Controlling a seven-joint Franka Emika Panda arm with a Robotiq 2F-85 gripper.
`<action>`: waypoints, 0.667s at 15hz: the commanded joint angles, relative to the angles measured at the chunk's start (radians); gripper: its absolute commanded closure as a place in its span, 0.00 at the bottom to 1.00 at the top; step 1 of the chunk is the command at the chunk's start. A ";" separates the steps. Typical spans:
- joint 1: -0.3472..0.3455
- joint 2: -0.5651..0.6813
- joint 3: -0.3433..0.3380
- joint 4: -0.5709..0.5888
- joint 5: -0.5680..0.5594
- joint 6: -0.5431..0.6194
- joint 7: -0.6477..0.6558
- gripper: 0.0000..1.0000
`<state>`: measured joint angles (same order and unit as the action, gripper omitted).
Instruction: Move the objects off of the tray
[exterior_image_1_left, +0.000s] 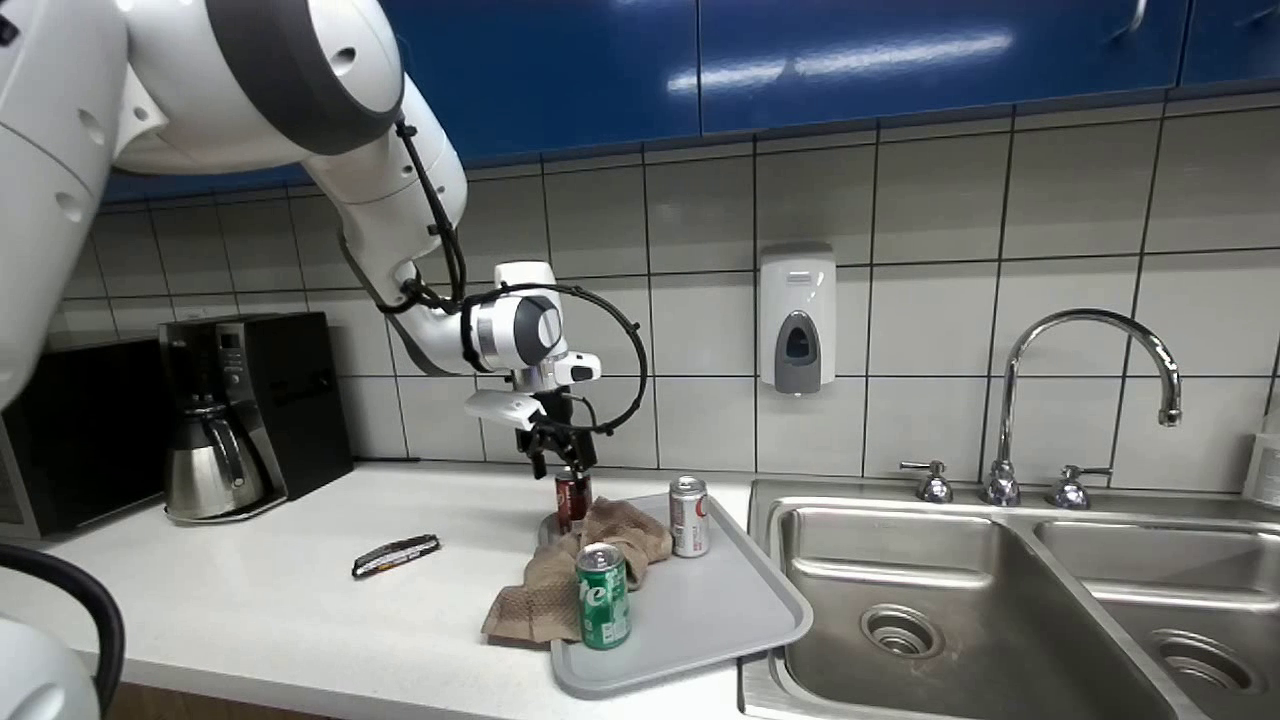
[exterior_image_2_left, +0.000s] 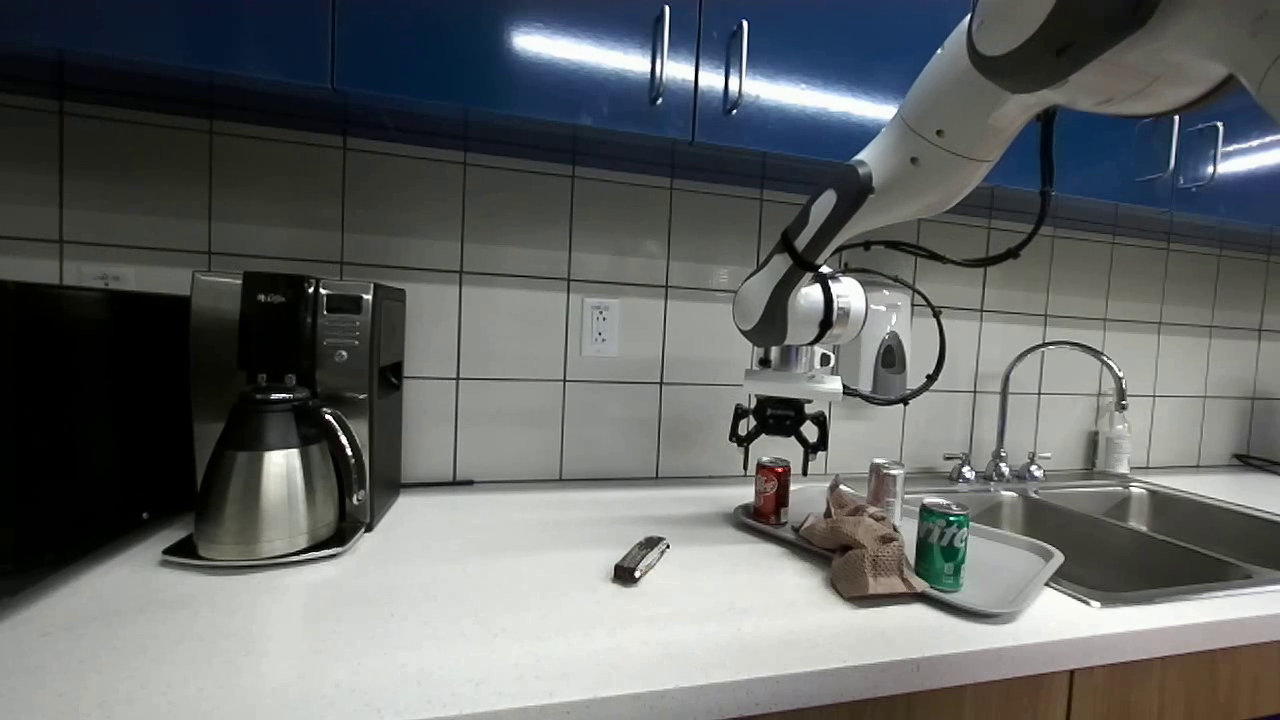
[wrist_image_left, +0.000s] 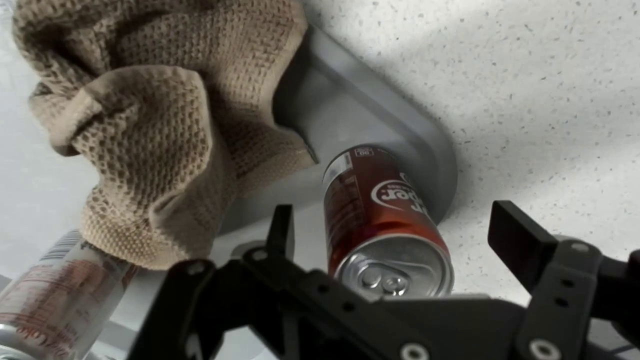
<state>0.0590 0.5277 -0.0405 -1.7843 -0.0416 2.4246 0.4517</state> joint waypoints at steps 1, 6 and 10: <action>0.008 0.065 -0.017 0.101 0.019 -0.059 -0.025 0.00; 0.005 0.123 -0.025 0.173 0.026 -0.086 -0.024 0.00; 0.005 0.147 -0.026 0.206 0.031 -0.096 -0.026 0.00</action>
<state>0.0590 0.6453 -0.0569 -1.6414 -0.0333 2.3768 0.4517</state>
